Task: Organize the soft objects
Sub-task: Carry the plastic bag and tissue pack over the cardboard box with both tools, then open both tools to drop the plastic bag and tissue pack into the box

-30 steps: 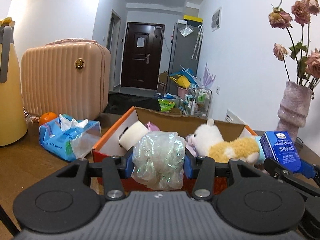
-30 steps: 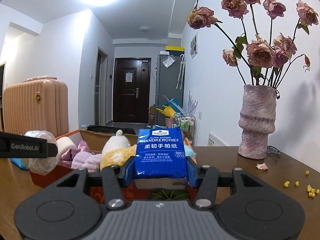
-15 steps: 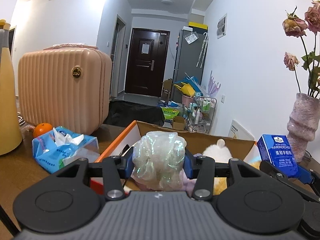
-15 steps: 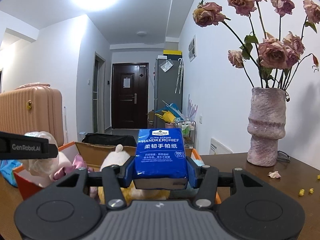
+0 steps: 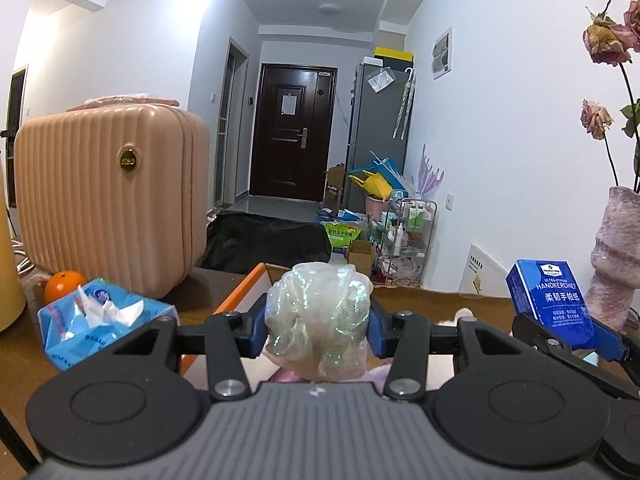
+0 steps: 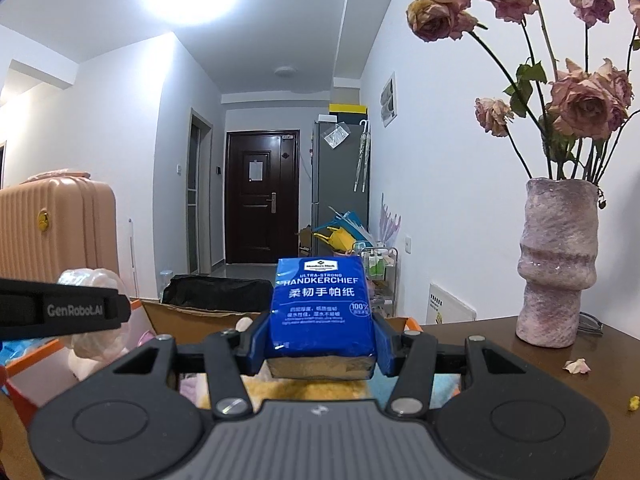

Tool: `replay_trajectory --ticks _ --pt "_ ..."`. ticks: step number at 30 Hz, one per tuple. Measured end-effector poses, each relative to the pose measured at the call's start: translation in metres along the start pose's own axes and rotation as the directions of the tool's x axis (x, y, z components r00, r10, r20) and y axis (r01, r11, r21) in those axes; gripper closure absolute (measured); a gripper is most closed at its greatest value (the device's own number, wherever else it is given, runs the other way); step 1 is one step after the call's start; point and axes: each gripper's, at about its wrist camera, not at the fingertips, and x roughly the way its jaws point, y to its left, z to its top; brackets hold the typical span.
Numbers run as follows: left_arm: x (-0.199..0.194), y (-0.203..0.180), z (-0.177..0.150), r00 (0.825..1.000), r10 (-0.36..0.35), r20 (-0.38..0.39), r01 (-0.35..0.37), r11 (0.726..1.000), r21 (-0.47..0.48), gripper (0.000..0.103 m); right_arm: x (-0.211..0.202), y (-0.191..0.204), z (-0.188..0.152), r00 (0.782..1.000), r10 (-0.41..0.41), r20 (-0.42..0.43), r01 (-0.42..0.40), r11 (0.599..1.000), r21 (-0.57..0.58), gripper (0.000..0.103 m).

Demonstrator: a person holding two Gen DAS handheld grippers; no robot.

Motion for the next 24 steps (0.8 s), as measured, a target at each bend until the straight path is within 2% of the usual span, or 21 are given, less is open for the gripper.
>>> replay_trajectory --ticks 15,24 --pt "0.028 -0.013 0.001 1.000 -0.009 0.007 0.008 0.998 0.058 0.055 0.034 -0.002 0.005 0.999 0.016 -0.038 -0.015 1.000 0.020 0.052" --pt "0.030 -0.009 0.001 1.000 0.002 -0.001 -0.002 0.999 0.054 0.046 0.037 -0.005 0.001 0.996 0.025 -0.084 -0.022 0.999 0.040 0.052"
